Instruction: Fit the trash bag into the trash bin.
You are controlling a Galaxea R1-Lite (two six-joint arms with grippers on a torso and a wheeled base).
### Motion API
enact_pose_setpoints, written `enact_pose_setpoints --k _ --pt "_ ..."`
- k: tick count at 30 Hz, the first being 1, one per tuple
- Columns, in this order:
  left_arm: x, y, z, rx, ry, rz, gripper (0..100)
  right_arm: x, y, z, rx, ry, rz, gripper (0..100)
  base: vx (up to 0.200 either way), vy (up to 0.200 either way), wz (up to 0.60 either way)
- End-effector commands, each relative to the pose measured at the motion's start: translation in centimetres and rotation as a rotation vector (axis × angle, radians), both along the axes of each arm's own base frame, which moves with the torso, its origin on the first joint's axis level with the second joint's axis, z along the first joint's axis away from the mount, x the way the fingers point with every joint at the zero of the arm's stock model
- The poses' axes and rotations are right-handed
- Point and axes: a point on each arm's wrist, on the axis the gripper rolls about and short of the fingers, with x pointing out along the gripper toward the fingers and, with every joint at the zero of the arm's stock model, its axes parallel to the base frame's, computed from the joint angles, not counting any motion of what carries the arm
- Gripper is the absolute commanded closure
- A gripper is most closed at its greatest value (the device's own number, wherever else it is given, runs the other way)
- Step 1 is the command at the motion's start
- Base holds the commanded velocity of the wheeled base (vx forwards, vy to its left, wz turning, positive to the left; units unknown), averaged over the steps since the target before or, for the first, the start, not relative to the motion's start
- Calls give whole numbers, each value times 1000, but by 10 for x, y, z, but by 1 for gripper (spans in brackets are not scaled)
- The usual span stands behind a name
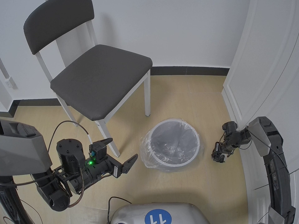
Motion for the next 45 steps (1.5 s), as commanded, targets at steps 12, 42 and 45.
enact_pose_setpoints --k 12,42,45 --pt "-4 -1 6 -9 -17 -10 0 -82 17 198 169 -416 124 100 0 0 0" --pt "-10 2 18 -26 -48 -11 0 -192 209 182 335 -516 579 100 0 0 0" --pt "-10 2 18 -27 -49 -12 0 -179 213 158 321 -469 566 100 0 0 0"
